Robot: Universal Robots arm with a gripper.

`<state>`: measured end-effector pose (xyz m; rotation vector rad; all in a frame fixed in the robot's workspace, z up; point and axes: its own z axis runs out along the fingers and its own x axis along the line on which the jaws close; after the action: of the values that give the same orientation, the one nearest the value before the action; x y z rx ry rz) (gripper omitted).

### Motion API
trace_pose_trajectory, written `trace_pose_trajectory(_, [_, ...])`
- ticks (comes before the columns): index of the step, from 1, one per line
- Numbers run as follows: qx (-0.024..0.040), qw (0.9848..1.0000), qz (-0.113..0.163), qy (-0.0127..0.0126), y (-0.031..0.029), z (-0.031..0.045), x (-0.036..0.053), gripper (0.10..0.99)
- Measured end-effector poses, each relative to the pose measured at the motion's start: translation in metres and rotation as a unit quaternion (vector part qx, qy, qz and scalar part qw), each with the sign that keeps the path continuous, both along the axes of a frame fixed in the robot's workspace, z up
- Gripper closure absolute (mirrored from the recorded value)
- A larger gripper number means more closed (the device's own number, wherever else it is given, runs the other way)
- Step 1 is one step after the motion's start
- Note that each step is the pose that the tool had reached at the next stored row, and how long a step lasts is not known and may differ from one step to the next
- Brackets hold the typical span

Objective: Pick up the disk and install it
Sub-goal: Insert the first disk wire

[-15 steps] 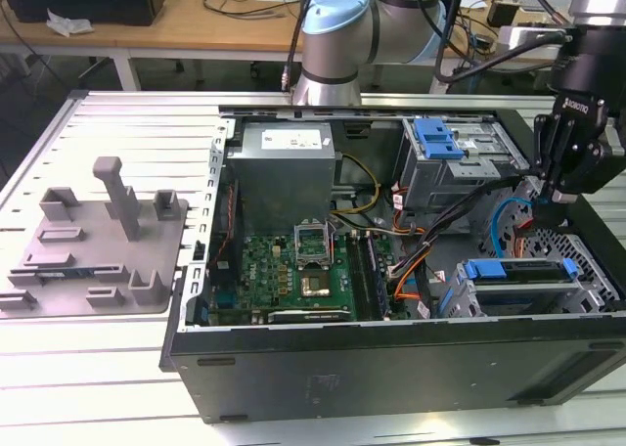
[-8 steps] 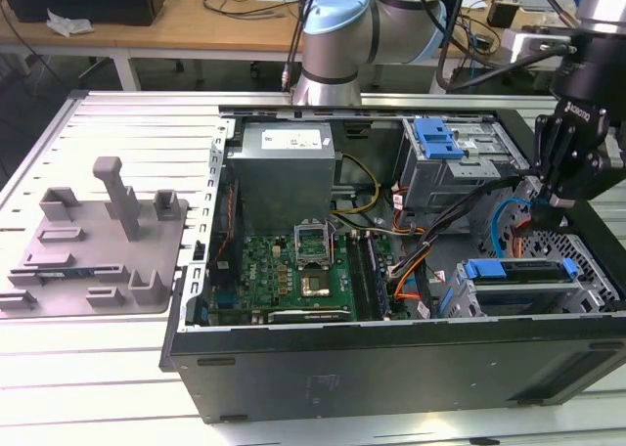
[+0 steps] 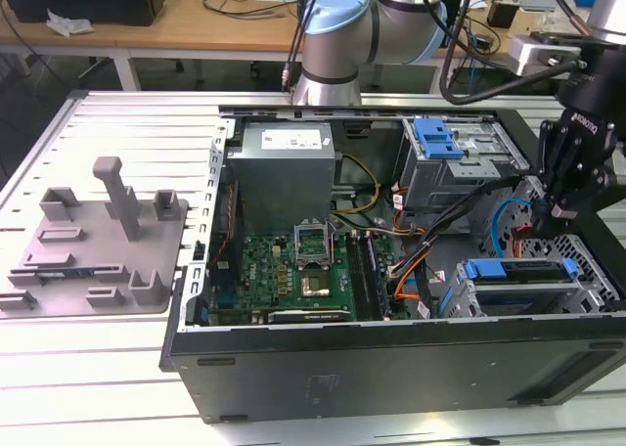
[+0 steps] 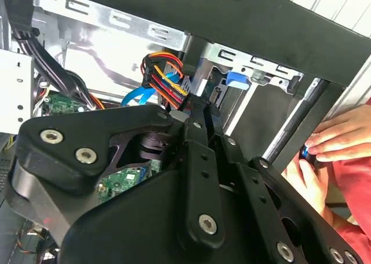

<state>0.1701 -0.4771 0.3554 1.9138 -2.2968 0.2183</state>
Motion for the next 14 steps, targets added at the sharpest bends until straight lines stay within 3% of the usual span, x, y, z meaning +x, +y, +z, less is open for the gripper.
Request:
trace_pose_trajectory(6, [0.0205, 0.9998, 0.002, -0.0016, -0.0127, 0.0003, -0.0015, 0.918])
trace_pose_trajectory(9, [0.021, 0.9997, 0.013, -0.002, -0.0152, 0.0003, -0.0024, 0.918])
trace_pose_trajectory(11, [0.021, 0.9989, 0.041, -0.0018, -0.0181, 0.0003, -0.0047, 0.918])
trace_pose_trajectory(14, [0.021, 0.9985, 0.051, -0.0019, -0.0199, 0.0003, -0.0062, 0.918])
